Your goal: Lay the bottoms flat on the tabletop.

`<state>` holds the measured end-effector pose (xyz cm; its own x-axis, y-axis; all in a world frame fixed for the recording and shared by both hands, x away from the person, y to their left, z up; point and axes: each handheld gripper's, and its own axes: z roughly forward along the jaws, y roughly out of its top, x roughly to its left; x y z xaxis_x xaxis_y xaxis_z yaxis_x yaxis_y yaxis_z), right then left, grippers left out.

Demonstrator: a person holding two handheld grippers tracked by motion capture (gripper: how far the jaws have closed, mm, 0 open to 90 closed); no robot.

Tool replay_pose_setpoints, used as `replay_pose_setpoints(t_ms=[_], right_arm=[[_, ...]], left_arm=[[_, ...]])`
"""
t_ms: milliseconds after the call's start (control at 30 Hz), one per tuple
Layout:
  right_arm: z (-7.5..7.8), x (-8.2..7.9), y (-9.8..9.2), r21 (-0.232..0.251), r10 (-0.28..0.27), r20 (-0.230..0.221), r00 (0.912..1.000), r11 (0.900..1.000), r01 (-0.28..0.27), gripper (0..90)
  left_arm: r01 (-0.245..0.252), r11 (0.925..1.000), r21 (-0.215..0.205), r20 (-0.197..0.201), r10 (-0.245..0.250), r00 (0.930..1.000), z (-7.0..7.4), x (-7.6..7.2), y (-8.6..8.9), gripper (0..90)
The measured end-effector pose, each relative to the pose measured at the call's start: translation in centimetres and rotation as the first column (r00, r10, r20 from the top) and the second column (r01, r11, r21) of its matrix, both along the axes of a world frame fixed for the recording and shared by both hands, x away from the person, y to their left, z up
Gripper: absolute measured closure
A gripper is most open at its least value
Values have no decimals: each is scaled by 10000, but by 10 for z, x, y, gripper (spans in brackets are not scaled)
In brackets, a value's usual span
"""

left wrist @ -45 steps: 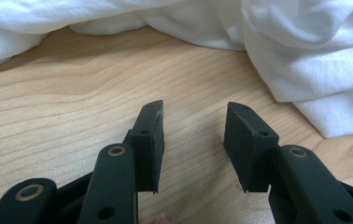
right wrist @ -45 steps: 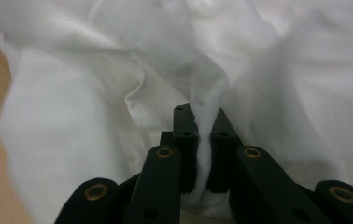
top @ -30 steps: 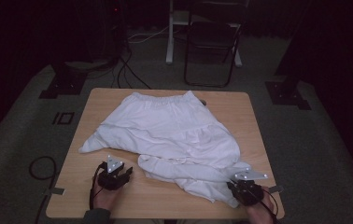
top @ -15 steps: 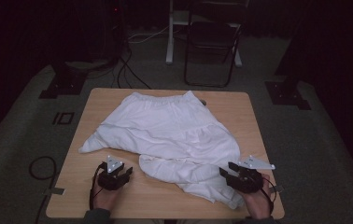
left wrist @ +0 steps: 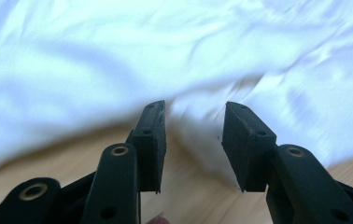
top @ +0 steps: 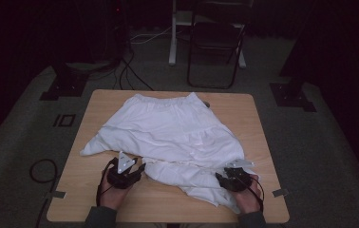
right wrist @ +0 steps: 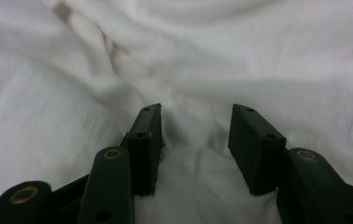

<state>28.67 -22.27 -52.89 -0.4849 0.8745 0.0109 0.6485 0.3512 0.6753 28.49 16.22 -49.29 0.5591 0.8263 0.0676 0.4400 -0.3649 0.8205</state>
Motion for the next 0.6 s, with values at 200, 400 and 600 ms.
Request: replay_pose_setpoints(t_ms=[200,400,600], right_arm=[[-12,-10,-11,137,-106,-129,9999,9998,107,537],[-14,-14,-9,169,-257,130,9996,9995,255,534],[-15,-15,-9,257,-311,254,9992,9992,304,534]], left_arm=[[793,9963,334,270,-802,9964,11,14,-32,573],[1510,9853,797,91,-1522,9883,5,33,-74,536],[1695,9821,819,-29,-1698,9855,-1,43,-96,501]])
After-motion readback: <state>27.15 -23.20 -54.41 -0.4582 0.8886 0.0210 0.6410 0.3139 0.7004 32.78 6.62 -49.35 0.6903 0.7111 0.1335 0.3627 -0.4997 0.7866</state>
